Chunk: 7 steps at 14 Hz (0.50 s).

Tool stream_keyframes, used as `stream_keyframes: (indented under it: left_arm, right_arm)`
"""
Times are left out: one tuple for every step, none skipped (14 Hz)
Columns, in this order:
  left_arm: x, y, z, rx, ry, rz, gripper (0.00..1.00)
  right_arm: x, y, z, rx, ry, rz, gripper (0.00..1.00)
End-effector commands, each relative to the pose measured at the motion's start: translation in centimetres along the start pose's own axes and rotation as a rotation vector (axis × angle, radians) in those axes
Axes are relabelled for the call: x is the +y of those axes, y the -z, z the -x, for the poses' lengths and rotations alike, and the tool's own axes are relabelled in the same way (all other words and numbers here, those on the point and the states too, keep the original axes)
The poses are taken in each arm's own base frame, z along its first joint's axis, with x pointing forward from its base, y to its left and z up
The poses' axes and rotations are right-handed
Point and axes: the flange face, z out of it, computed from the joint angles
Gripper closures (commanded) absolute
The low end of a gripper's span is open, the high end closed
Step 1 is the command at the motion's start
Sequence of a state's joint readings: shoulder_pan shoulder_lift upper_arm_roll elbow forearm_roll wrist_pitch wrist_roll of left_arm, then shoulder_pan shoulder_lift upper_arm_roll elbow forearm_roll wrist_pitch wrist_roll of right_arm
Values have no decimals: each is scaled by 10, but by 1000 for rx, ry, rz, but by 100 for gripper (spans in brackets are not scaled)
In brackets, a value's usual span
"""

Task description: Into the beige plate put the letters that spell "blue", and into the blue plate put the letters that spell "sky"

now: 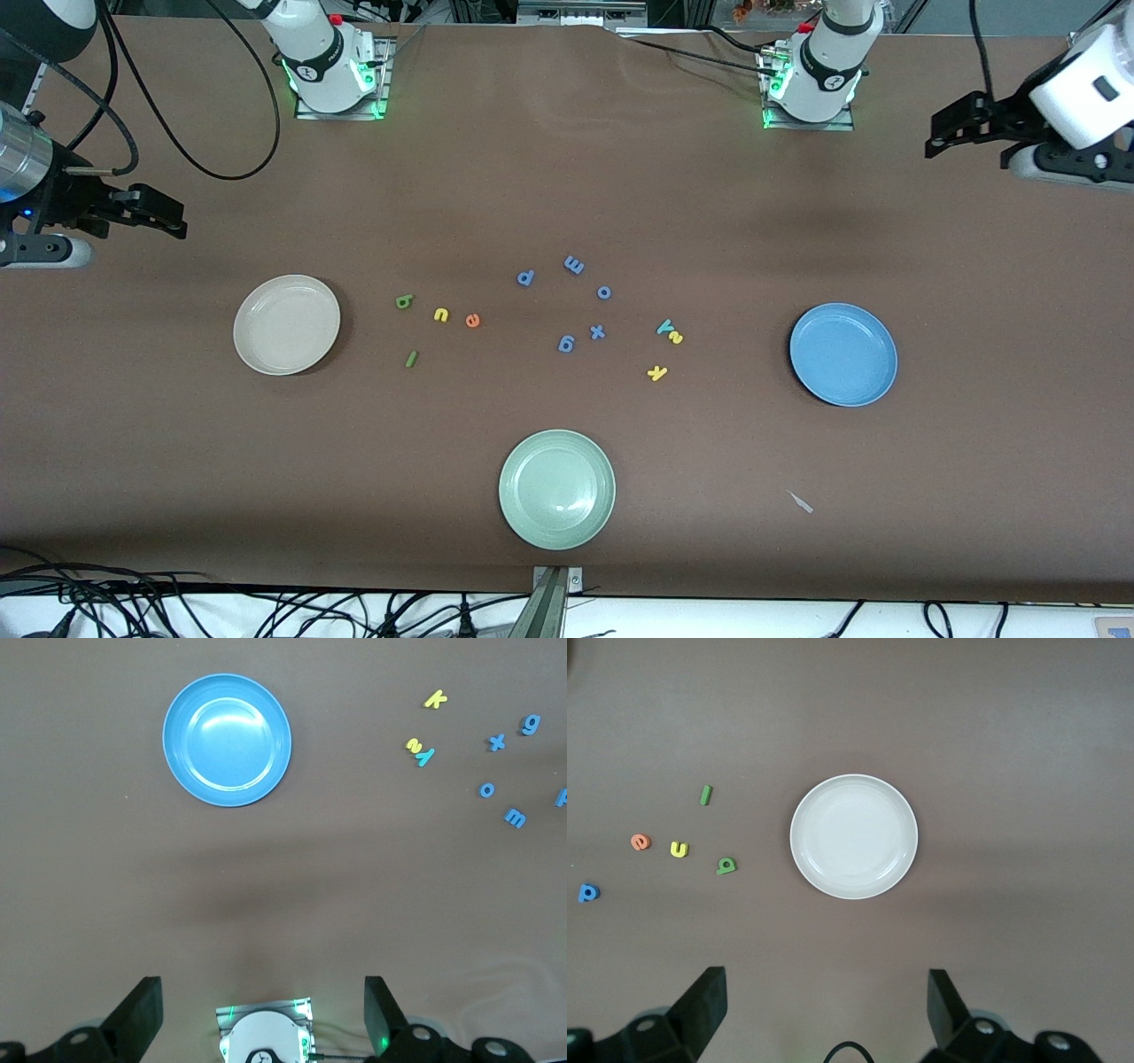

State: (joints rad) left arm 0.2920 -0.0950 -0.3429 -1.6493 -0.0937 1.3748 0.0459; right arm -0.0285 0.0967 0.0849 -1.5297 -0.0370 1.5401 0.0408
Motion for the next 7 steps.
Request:
stream_keyframes:
  left_arm:
    - [22, -12, 20, 39, -10, -59, 0]
    - [25, -11, 20, 42, 8, -60, 0]
    - [26, -11, 19, 44, 16, -62, 0]
    - [31, -11, 19, 45, 6, -62, 0]
    - [37, -11, 18, 45, -4, -66, 0]
    - [41, -9, 18, 52, -11, -67, 0]
    - [41, -5, 17, 59, -11, -65, 0]
  right_arm:
    - [1, 5, 0, 7, -11, -14, 0]
    - [2, 4, 0, 7, -12, -14, 0]
    - [1, 4, 0, 7, -9, -14, 0]
    - [1, 5, 0, 9, -9, -14, 0]
    - [1, 4, 0, 7, -9, -14, 0]
    - [1, 4, 0, 7, -9, -14, 0]
    - [1, 4, 0, 7, -9, -14, 0]
